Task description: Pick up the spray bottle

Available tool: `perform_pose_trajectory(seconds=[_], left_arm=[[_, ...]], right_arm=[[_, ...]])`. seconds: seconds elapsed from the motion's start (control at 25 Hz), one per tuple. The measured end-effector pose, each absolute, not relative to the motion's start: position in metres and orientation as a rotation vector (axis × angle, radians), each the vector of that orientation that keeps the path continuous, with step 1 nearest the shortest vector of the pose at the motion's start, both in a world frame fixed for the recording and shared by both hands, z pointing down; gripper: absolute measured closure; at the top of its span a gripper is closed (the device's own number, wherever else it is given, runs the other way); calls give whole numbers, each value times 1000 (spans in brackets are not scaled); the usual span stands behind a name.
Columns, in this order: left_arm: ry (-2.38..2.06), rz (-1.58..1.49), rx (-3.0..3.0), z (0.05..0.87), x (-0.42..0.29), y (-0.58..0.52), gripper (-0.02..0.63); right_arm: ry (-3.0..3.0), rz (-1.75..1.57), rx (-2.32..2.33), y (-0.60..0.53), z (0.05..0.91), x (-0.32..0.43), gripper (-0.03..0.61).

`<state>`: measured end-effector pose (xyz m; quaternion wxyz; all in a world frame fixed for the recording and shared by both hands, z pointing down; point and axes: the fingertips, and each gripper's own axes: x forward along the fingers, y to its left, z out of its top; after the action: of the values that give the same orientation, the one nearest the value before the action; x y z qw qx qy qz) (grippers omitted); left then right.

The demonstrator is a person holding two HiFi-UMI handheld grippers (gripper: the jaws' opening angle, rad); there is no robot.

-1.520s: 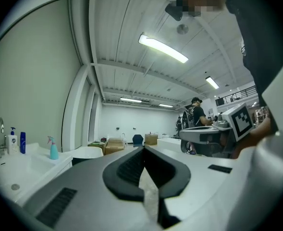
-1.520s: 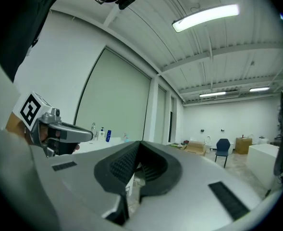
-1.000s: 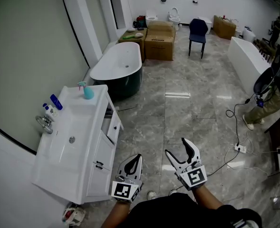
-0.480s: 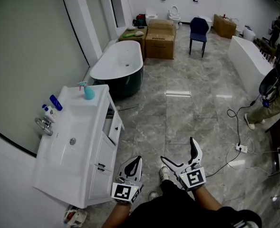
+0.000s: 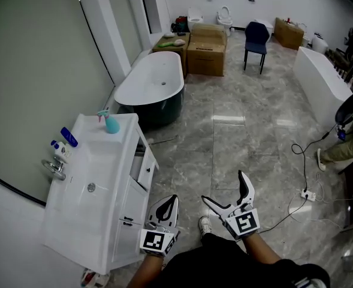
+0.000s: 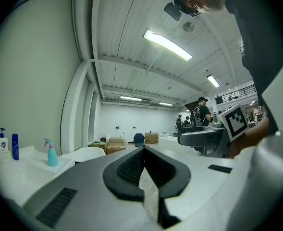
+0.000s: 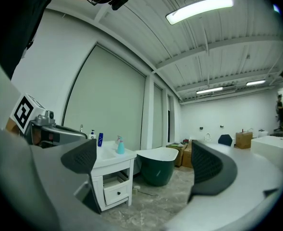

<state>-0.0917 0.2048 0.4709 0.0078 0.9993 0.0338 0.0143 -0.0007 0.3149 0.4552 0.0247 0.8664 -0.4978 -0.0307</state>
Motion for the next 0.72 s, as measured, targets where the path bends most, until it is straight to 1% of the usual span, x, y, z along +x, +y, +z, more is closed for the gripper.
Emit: perform_pose_trajectory(seconds=[0.48, 0.72], left_arm=[[39, 75, 3124, 469, 4, 171, 617], [-19, 66, 3129, 465, 31, 158, 617]], right_arm=[[-1627, -70, 2630, 273, 455, 94, -8], [-1683, -109, 2571, 251, 450, 127, -8]])
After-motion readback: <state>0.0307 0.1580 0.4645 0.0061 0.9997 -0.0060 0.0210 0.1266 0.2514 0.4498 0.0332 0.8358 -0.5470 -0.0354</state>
